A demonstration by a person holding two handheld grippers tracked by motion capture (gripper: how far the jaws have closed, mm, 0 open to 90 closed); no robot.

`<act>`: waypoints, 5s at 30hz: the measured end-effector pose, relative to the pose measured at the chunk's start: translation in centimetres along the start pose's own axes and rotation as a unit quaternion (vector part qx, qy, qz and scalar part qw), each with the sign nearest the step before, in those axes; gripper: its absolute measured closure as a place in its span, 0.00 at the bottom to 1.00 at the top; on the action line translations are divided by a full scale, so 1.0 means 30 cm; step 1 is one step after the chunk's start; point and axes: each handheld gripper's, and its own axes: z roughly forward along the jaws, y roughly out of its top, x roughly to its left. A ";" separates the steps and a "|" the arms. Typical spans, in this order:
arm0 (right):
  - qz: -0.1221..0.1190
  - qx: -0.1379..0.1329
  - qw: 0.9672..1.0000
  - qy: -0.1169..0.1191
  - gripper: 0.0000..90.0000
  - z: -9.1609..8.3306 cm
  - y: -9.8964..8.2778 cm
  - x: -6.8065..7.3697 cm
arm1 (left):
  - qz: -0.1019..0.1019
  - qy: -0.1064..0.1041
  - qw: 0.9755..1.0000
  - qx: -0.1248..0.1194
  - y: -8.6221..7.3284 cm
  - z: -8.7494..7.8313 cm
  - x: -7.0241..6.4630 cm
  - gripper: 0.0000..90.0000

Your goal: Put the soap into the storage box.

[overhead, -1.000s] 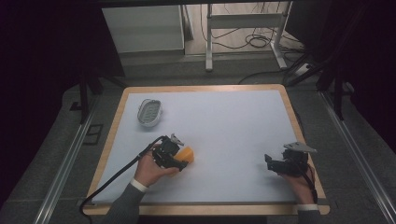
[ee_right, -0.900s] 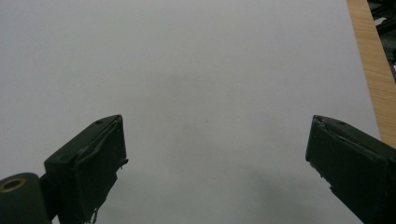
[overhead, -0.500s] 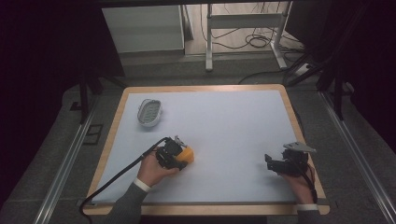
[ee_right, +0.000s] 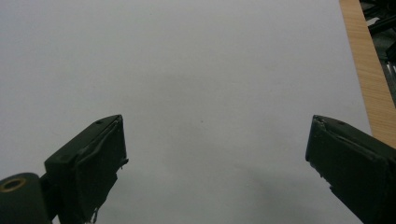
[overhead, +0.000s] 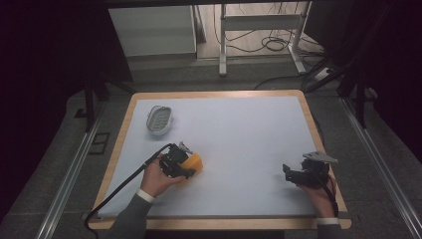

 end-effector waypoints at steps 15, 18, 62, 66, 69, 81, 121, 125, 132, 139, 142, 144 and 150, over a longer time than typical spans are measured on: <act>0.003 -0.002 1.000 -0.004 0.06 -0.003 -0.001 -0.008 | -0.016 -0.001 1.000 -0.024 0.007 -0.070 0.054 0.68; 0.002 -0.001 1.000 -0.004 0.06 -0.002 -0.002 -0.008 | -0.020 0.002 0.999 -0.026 0.009 -0.080 0.068 0.68; 0.012 0.005 1.000 -0.007 0.06 0.005 -0.010 -0.023 | -0.080 0.040 0.995 -0.045 0.106 -0.195 0.288 0.68; 0.012 0.005 1.000 -0.007 0.06 0.005 -0.010 -0.023 | -0.086 0.040 0.995 -0.044 0.118 -0.198 0.308 0.68; 0.012 0.006 1.000 -0.006 0.06 0.005 -0.010 -0.024 | -0.089 0.043 0.994 -0.043 0.125 -0.201 0.323 0.68; 0.016 0.008 1.000 -0.007 0.06 0.006 -0.010 -0.027 | -0.105 0.049 0.992 -0.047 0.167 -0.214 0.377 0.68; 0.020 0.008 1.000 -0.009 0.06 0.004 -0.012 -0.038 | -0.188 0.047 0.980 -0.046 0.232 -0.133 0.586 0.68; 0.022 0.008 1.000 -0.010 0.06 0.004 -0.014 -0.044 | -0.197 0.053 0.978 -0.045 0.236 -0.120 0.606 0.68; 0.023 0.010 1.000 -0.012 0.06 0.006 -0.016 -0.048 | -0.209 0.048 0.976 -0.046 0.244 -0.111 0.637 0.68; 0.024 0.009 1.000 -0.014 0.06 0.006 -0.017 -0.051 | -0.220 0.055 0.973 -0.042 0.239 -0.099 0.667 0.68; 0.024 0.010 1.000 -0.014 0.06 0.008 -0.019 -0.052 | -0.229 0.053 0.971 -0.045 0.237 -0.099 0.684 0.68; 0.023 0.010 1.000 -0.014 0.06 0.009 -0.019 -0.052 | -0.233 0.055 0.970 -0.046 0.236 -0.100 0.693 0.68; 0.025 0.011 0.999 -0.016 0.06 0.008 -0.020 -0.055 | -0.253 0.066 0.964 -0.049 0.231 -0.089 0.714 0.68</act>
